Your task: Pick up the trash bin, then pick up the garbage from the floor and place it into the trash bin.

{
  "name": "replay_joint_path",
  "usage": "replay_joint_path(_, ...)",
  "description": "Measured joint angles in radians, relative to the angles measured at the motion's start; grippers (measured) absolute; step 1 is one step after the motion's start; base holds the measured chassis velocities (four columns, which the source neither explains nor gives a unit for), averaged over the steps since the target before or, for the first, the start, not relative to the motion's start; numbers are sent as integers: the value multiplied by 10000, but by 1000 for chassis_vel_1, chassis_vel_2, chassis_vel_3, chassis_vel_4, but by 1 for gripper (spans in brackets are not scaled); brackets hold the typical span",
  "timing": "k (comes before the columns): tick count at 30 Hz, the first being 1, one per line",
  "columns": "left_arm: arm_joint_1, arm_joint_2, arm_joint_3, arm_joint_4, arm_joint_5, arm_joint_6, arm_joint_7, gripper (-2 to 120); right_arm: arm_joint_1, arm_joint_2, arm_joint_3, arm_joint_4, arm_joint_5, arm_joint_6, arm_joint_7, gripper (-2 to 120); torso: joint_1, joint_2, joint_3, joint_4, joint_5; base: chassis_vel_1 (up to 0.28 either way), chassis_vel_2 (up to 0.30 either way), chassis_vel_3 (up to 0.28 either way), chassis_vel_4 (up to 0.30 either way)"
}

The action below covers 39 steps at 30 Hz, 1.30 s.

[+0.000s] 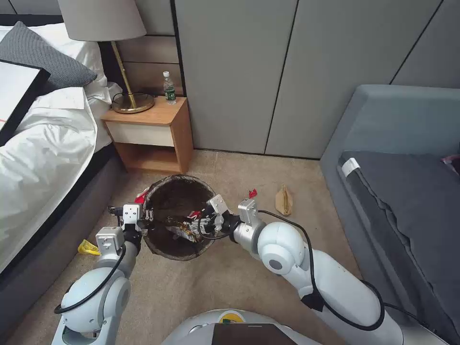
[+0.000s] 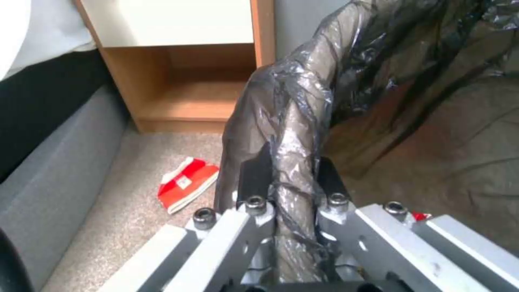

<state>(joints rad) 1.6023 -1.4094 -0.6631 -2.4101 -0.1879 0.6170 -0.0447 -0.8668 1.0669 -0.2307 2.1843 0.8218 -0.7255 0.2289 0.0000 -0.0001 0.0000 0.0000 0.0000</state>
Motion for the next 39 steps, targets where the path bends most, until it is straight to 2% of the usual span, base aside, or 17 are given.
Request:
replay_joint_path(3,-2,1,1,5,2,0,1,3,1,23,4,0,-9,10,1,99,0,0,0,0,0,0,0,0,0)
replay_joint_path(12,-6,-5,-4,6,0,0,4,3,-41,-41,241,316,-6,164,4,100,0,0,0,1,1,0,0,0,0)
replay_joint_path(17,-18,-11,-18,6,-12,3,4,3,-325,-377,899,780,-23,533,-286,100,0,0,0,0,1,0,0,0,0)
replay_joint_path(25,9,-26,-50,-10,-27,4,3,3,-1231,-771,2231,1154,-880,1070,-898,100,-1,0,0,-2,3,0,0,0,0)
replay_joint_path(28,34,-14,-88,-47,-36,4,1,3,-1973,-847,3156,1382,-1353,1336,-1151,100,-1,1,0,-1,3,0,0,0,0)
replay_joint_path(33,64,-7,-137,-99,-57,4,-1,3,-2556,-829,3905,1543,-1675,1533,-1211,100,-1,1,0,-2,2,0,0,0,0)
replay_joint_path(37,87,-1,-209,-173,-118,3,-2,3,-3382,-646,5049,1569,-2326,1980,-1355,100,-1,1,0,0,3,0,0,0,0)
replay_joint_path(39,87,6,-224,-183,-131,3,-2,3,-3576,-599,5307,1563,-2459,2095,-1403,100,-1,1,0,1,2,0,0,0,0)
